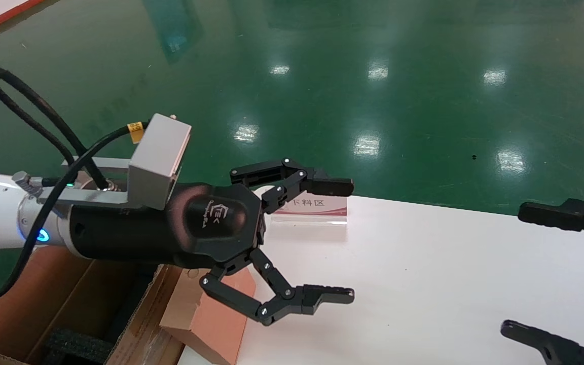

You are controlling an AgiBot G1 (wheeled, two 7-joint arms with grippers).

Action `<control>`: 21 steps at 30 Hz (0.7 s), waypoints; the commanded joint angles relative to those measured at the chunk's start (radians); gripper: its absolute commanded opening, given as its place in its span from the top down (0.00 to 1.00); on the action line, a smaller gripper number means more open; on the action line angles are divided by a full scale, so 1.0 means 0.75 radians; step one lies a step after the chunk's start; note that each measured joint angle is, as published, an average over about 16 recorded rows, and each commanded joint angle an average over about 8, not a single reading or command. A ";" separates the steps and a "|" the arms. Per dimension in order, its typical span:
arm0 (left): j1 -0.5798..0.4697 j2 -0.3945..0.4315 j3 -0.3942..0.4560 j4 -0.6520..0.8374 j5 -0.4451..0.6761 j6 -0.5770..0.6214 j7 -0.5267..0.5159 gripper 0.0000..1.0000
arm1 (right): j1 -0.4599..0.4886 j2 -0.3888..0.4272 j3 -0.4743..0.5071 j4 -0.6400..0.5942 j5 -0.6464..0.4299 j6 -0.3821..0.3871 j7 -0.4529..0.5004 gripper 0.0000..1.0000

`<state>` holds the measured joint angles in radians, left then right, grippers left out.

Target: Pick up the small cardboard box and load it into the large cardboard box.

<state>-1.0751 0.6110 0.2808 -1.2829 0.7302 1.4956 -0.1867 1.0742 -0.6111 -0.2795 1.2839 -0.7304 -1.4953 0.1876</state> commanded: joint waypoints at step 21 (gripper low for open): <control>-0.019 -0.019 0.030 -0.015 0.076 -0.036 -0.051 0.00 | 0.001 0.000 -0.001 -0.001 0.000 0.000 -0.001 0.00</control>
<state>-1.1038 0.5917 0.3160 -1.3020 0.8183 1.4645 -0.2466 1.0746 -0.6111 -0.2801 1.2833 -0.7302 -1.4955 0.1872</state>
